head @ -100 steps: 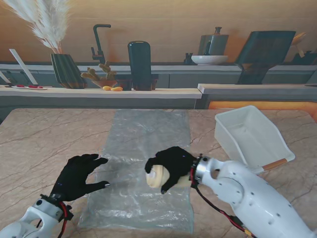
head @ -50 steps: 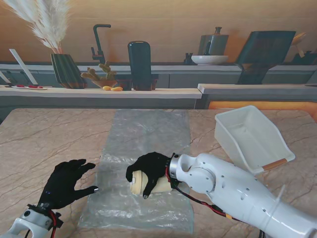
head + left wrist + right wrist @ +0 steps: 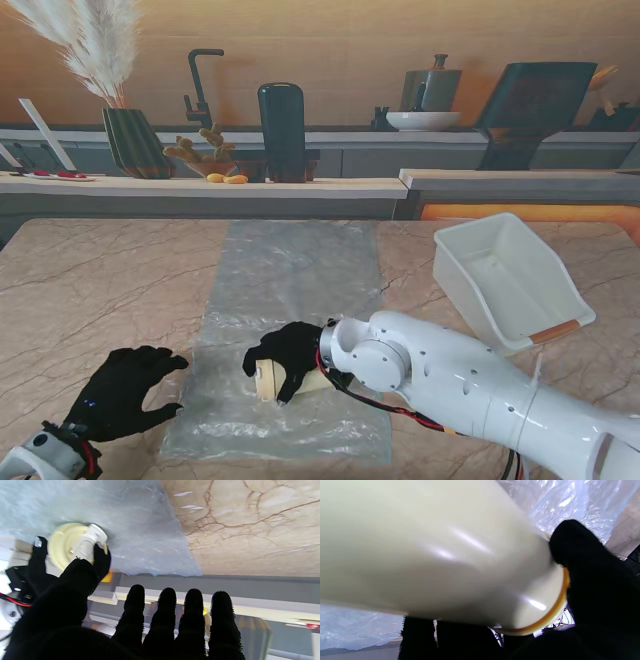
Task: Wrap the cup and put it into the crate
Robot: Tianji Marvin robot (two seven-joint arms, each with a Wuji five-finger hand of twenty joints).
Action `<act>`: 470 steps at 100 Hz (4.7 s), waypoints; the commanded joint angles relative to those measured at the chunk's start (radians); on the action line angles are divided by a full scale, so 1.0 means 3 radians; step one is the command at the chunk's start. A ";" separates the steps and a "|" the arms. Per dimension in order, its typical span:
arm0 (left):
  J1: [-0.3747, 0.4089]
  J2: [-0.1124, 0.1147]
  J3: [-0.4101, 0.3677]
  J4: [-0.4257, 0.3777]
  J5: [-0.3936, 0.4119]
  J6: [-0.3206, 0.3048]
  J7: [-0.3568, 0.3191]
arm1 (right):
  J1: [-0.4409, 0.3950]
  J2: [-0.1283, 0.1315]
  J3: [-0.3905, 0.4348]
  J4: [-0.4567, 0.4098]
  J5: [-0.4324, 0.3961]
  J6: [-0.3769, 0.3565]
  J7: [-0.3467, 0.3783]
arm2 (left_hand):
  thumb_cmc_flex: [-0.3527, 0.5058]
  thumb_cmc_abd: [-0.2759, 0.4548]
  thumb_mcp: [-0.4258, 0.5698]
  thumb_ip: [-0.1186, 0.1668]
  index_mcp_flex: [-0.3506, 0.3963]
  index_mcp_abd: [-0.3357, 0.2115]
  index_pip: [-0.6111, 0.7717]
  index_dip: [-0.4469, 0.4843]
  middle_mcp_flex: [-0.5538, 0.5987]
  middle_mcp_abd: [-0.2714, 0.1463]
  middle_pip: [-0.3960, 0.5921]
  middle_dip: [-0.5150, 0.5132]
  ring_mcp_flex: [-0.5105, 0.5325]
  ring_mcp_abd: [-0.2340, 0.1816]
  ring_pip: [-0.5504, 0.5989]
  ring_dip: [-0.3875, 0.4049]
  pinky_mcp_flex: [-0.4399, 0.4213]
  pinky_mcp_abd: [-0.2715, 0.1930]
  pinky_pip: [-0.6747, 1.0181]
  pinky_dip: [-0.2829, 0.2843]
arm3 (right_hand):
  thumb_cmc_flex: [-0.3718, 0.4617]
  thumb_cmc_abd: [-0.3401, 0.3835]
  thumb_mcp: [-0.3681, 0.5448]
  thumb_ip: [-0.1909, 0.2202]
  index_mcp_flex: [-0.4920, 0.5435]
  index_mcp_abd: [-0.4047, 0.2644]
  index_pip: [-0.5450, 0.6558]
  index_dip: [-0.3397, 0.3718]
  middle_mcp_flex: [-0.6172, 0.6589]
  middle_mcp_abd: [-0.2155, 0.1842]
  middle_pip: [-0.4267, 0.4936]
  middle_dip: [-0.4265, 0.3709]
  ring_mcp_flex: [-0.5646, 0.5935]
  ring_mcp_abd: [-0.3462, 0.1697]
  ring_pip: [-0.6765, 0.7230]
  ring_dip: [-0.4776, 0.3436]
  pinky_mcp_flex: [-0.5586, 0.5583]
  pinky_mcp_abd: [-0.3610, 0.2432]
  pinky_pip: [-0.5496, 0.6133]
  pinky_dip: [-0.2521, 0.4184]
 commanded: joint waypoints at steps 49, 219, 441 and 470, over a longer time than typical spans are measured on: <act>0.0396 0.0151 0.0063 -0.0363 0.0967 -0.0161 -0.0089 | -0.0142 0.0045 0.0139 -0.0250 -0.0141 0.0190 0.0025 | -0.0651 -0.0029 0.0071 -0.0008 -0.0603 0.0103 0.0551 0.0239 -0.0165 -0.0204 0.0546 0.0551 -0.0003 -0.0127 0.0532 0.0679 -0.0133 -0.0080 0.0903 0.0996 | -0.0294 0.0595 -0.0031 0.0024 -0.0171 0.0214 -0.0372 -0.0131 -0.0392 -0.0277 -0.0411 -0.0172 -0.0297 0.0047 -0.0605 -0.0200 -0.0292 0.0220 -0.0808 0.0017; -0.0613 0.0330 0.1410 0.0275 0.1662 0.0794 0.0221 | -0.0647 0.0165 0.0918 -0.0624 -0.0324 0.0186 0.0026 | 0.0703 -0.0440 0.1021 -0.0405 0.0819 -0.0423 0.2213 -0.0083 0.1539 -0.0364 0.1294 0.1189 0.1213 0.0010 0.1782 0.0837 0.0801 0.0180 0.2320 0.0649 | -0.0374 0.0968 -0.0207 0.0069 -0.0070 0.0229 -0.0452 -0.0104 -0.0274 -0.0228 -0.0372 -0.0151 -0.0207 0.0056 -0.0450 -0.0129 -0.0090 0.0137 -0.0772 0.0281; -0.1129 0.0105 0.1810 0.0566 0.0774 0.1743 0.0829 | -0.2150 0.0204 0.2508 -0.1441 -0.1438 -0.1382 -0.1241 | 0.0714 -0.0736 0.1357 -0.0384 0.1047 0.0004 0.2310 -0.0090 0.1962 -0.0136 0.1651 0.1287 0.1741 0.0055 0.2265 0.1040 0.1319 0.0305 0.2667 0.0661 | -0.0032 0.0883 -0.0226 0.0041 0.0902 -0.0047 0.0380 -0.0148 0.0761 -0.0461 0.0075 0.0016 0.0606 -0.0115 0.0172 0.0088 0.0654 -0.0124 0.0449 0.0202; -0.1241 0.0060 0.1902 0.0625 0.0591 0.1941 0.0819 | -0.2207 0.0226 0.2570 -0.1472 -0.1390 -0.1489 -0.1080 | 0.0728 -0.0745 0.1221 -0.0406 0.1088 0.0043 0.2328 -0.0106 0.1982 -0.0125 0.1734 0.1245 0.1788 0.0083 0.2322 0.1028 0.1354 0.0344 0.2723 0.0663 | 0.0030 0.0700 0.0116 -0.0113 0.0925 -0.0065 0.0565 -0.0363 0.0939 -0.0479 0.0141 0.0038 0.0841 -0.0148 0.0272 0.0118 0.0845 -0.0195 0.0672 0.0038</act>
